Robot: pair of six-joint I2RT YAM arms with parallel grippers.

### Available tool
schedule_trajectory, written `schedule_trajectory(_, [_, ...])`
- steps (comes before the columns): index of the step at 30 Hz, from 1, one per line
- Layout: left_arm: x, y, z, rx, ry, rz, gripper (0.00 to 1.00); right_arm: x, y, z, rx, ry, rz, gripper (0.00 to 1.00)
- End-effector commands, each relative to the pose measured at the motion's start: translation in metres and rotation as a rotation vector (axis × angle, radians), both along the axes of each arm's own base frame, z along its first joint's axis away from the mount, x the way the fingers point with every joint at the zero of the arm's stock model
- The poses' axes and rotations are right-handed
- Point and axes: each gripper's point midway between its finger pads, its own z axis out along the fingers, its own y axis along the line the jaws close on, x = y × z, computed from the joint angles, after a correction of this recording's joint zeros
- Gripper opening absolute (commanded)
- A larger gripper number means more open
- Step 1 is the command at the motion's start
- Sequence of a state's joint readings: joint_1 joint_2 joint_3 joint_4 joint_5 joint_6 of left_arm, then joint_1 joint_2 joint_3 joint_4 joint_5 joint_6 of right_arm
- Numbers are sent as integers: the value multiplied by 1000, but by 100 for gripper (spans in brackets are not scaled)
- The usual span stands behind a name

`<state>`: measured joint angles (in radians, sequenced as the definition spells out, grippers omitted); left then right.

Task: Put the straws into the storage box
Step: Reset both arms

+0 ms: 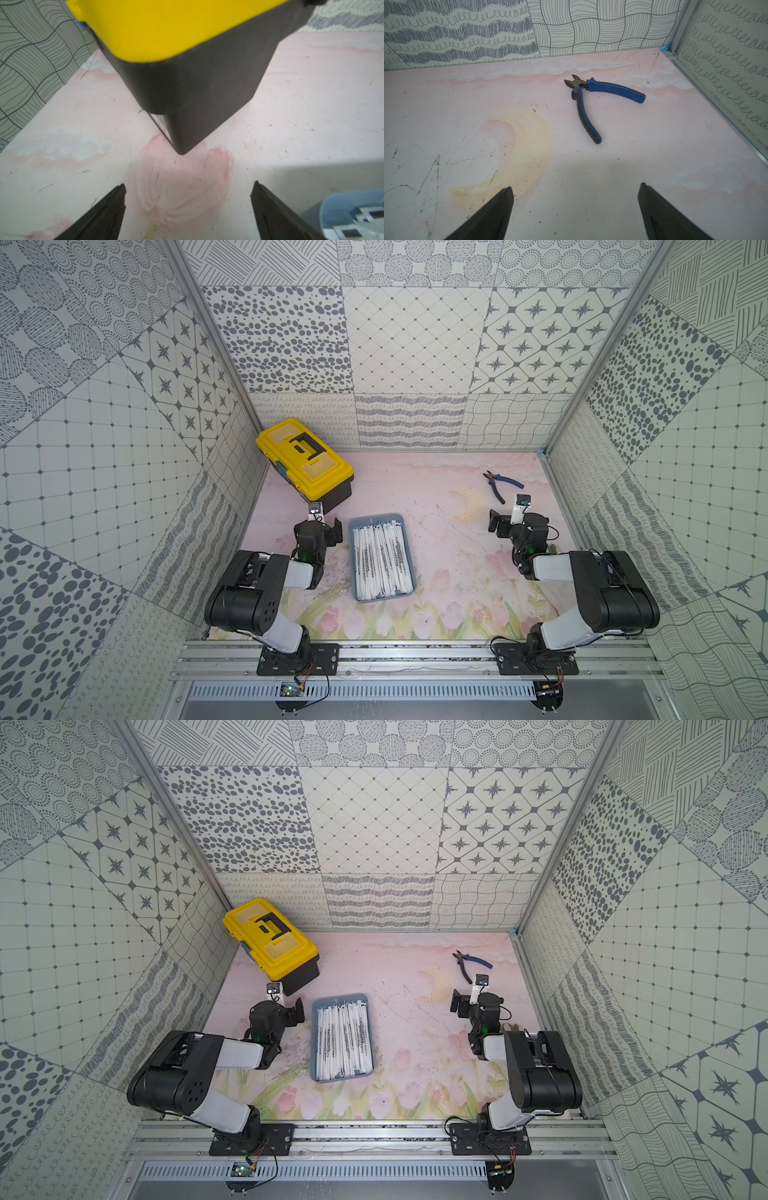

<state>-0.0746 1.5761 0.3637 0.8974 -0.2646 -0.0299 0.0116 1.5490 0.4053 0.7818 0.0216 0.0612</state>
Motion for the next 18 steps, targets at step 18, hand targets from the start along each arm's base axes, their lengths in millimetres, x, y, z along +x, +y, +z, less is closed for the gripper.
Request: schedule_trajectory(18, [10,-6,10,-66,-37,-29,99,5,3,14,-7,-62,16,99])
